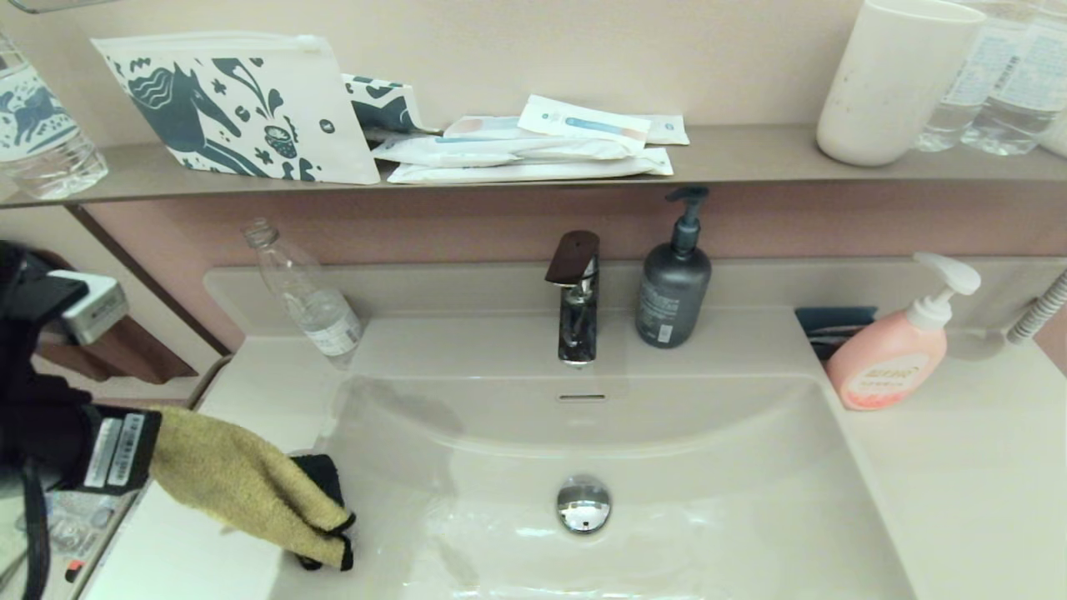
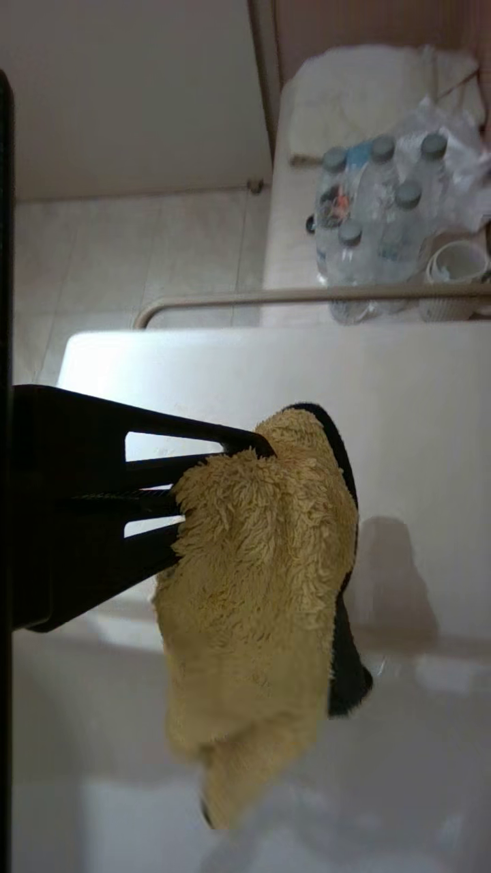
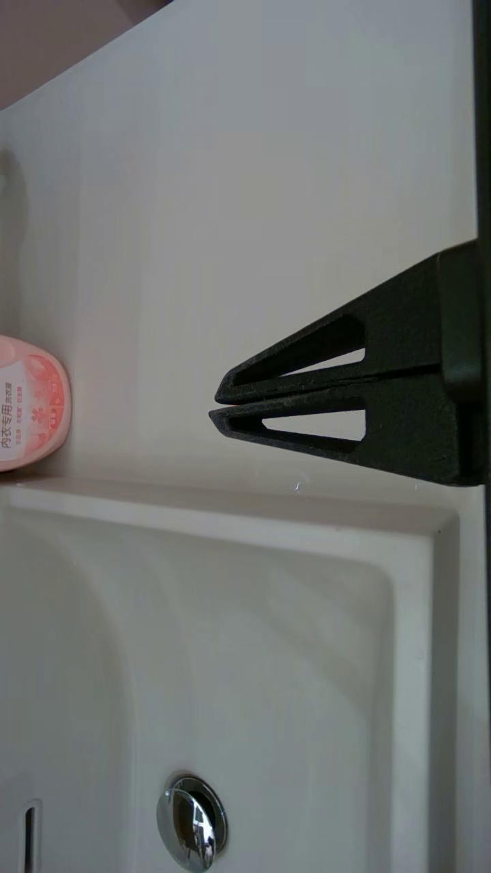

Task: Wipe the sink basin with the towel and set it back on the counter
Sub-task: Wipe the sink

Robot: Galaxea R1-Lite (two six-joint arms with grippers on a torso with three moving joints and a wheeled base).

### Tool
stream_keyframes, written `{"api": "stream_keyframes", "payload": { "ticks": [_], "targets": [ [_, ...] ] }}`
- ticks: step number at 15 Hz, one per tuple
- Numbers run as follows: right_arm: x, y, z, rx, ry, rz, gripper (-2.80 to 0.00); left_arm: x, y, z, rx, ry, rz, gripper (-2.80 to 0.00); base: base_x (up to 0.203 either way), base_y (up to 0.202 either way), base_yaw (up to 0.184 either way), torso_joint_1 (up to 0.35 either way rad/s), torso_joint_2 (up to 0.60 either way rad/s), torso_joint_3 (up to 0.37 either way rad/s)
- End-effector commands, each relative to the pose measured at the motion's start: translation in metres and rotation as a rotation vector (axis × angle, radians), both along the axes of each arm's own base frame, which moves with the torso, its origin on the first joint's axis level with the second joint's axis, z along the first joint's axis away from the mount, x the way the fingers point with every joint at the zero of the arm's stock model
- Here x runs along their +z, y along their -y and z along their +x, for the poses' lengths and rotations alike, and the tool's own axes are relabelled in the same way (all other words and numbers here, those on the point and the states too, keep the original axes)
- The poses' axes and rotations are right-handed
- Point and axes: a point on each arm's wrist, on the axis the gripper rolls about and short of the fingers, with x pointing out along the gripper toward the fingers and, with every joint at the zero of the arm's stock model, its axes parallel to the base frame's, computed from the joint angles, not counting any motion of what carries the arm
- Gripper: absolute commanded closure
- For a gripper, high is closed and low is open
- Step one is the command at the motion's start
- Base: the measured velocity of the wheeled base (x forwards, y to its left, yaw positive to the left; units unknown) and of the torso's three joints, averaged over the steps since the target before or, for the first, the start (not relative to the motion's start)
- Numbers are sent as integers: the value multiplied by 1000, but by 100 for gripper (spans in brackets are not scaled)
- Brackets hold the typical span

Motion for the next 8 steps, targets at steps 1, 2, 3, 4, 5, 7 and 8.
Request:
{"api": "stream_keyframes", "payload": {
  "ticks": [1,2,3,4,5,7,8],
  "targets": [
    [0,0,0,1,1,0,0,2,-8,24,-2,-59,71,0,0,0,0,0,0,0],
    [0,0,0,1,1,0,0,7,-11,28,1,-56,87,0,0,0,0,0,0,0],
    [0,0,0,1,-1,0,0,12,-13,31,2,-46,102,0,0,0,0,0,0,0],
    [0,0,0,1,0,0,0,18,-17,32,-6,-41,129,0,0,0,0,0,0,0],
    [0,0,0,1,1,0,0,22,-18,31,-15,-34,150,0,0,0,0,0,0,0],
    [0,0,0,1,1,0,0,34,-19,22,-26,-34,169,0,0,0,0,0,0,0],
    [0,0,0,1,0,-1,0,42,-19,15,-26,-39,172,0,0,0,0,0,0,0]
  ]
}}
